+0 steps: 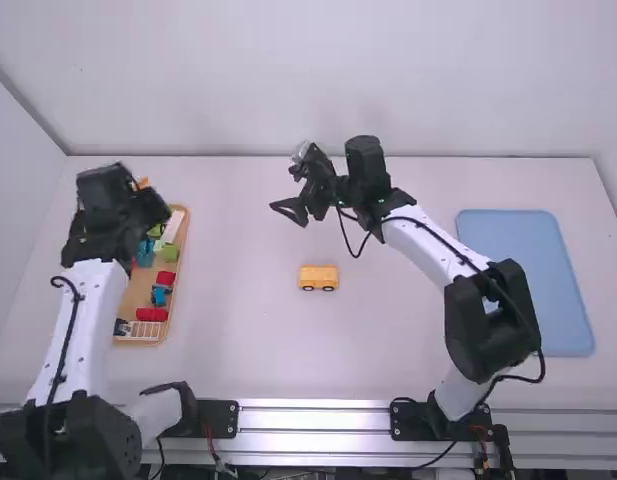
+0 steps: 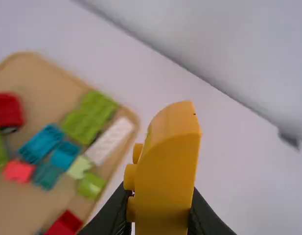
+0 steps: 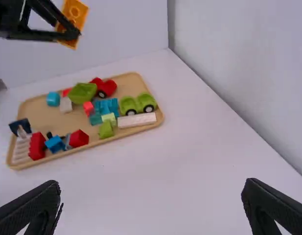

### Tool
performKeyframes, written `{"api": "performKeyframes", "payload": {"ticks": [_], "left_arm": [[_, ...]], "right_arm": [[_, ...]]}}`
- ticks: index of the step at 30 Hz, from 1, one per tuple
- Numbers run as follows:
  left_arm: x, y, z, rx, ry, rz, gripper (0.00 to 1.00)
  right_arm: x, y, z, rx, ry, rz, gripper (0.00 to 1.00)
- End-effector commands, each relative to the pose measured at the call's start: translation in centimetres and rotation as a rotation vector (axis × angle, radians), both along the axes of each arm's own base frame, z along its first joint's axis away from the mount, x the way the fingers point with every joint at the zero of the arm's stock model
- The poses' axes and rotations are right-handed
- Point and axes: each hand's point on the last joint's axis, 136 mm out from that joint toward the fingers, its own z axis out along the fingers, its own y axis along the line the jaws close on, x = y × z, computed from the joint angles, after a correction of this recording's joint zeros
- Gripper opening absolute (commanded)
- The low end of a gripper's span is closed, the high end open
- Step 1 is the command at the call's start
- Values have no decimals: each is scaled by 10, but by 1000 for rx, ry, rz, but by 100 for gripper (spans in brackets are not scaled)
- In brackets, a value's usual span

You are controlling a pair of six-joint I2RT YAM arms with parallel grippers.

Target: Assemble lego blocks to make yellow taxi

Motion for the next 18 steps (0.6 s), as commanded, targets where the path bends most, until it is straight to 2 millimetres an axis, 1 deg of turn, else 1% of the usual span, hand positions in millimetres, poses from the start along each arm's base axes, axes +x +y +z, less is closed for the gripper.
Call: {"api": "performKeyframes", "payload": {"ticks": [1, 2, 3, 5, 6, 8, 9, 10, 11, 12, 13, 15, 18], "left_arm": [[3, -54, -16, 180, 31, -333, 2], [5, -79, -20, 239, 18, -439, 2], [6, -94, -23, 280, 2, -504, 2], [8, -111, -27, 330, -21, -580, 2], [10, -127, -33, 388, -44, -656, 2], [12, -148, -39, 440, -90, -730, 2], [12, -150, -40, 443, -97, -737, 2], [13, -159, -43, 450, -126, -754, 2], [13, -163, -44, 452, -146, -760, 2], [14, -171, -46, 447, -193, -762, 2], [14, -173, -46, 446, -204, -764, 2], [12, -186, -49, 420, -275, -793, 2], [12, -188, -49, 346, -316, -756, 3]], "right_arm": [[-5, 3, -6, 85, 162, 81, 99], [-8, 1, -7, 115, 190, 130, 99], [-11, 0, -8, 131, 201, 166, 99], [-14, -1, -8, 147, 209, 201, 99], [-13, -3, -10, 158, 210, 220, 99], [-8, -7, -15, 160, 235, 204, 99], [-7, -7, -17, 159, 240, 197, 99], [-4, -9, -19, 157, 258, 179, 99], [-4, -9, -20, 156, 261, 178, 100], [-5, -8, -20, 155, 263, 182, 96], [-6, -7, -20, 155, 264, 182, 94], [-3, -8, -21, 155, 290, 159, 89], [4, -3, -25, 142, 328, 91, 87]]}}
